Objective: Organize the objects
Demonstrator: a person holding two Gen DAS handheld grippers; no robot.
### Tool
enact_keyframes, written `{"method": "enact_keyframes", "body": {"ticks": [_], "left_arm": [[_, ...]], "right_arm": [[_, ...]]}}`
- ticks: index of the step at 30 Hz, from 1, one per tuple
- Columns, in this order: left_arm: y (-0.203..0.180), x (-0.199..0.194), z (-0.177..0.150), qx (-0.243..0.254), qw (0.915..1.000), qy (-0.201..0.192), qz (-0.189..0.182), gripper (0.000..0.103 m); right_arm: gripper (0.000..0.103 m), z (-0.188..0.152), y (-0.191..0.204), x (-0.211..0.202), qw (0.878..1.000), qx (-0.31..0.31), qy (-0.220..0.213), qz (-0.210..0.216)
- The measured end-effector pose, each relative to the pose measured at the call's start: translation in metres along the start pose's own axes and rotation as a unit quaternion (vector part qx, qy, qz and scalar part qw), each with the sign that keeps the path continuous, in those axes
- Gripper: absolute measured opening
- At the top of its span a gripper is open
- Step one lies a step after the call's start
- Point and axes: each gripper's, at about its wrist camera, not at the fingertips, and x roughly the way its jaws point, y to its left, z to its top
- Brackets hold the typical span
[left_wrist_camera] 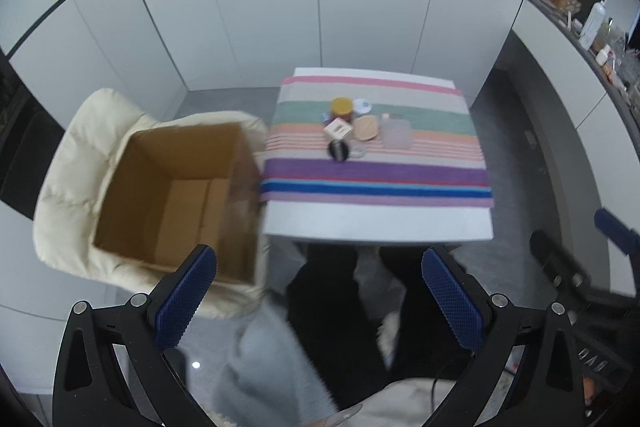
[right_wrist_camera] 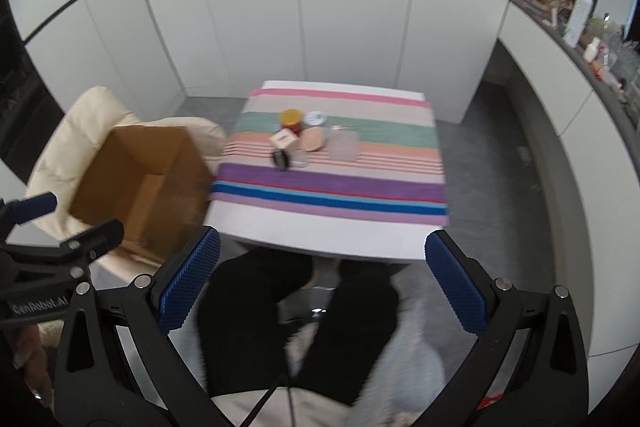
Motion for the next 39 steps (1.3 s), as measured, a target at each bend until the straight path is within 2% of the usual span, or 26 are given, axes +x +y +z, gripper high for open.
{"method": "enact_keyframes", "body": {"ticks": [4,7,9,13,18,21,24,29,39], "left_arm": [[-0.009,0.024,0.019,-0.032,0.9992,-0.019,-0.017,0.103],[-0.007,0.049,0.033,-0.067,0.9967,-0.043,-0.012,0.103],[-0.004,0.069,0.041,-0.08,0.9954,-0.052,-0.004,0.103],[0.003,0.11,0.051,-0.09,0.9946,-0.05,0.009,0.102],[0.007,0.16,0.056,-0.088,0.9955,-0.037,-0.001,0.102],[0.008,0.198,0.058,-0.085,0.9962,-0.022,0.004,0.102],[0.006,0.242,0.06,-0.075,0.9971,-0.011,0.008,0.102],[0.002,0.307,0.065,-0.062,0.998,0.012,0.01,0.102],[0.006,0.434,0.08,-0.088,0.9946,0.054,-0.01,0.102]], "right_arm": [[0.103,0.004,-0.025,0.022,1.0,0.003,-0.006,-0.025],[0.103,0.009,-0.042,0.043,0.999,0.02,-0.006,-0.038],[0.103,0.013,-0.051,0.058,0.998,0.026,-0.024,-0.045],[0.103,0.02,-0.061,0.078,0.996,0.037,-0.068,-0.043],[0.103,0.032,-0.06,0.123,0.995,0.035,-0.082,-0.05],[0.103,0.04,-0.06,0.16,0.997,0.036,-0.054,-0.035],[0.103,0.045,-0.066,0.201,0.998,0.057,-0.037,0.002],[0.103,0.054,-0.066,0.264,0.998,0.065,-0.02,-0.006],[0.103,0.067,-0.053,0.412,0.998,0.057,0.026,0.029]]}}
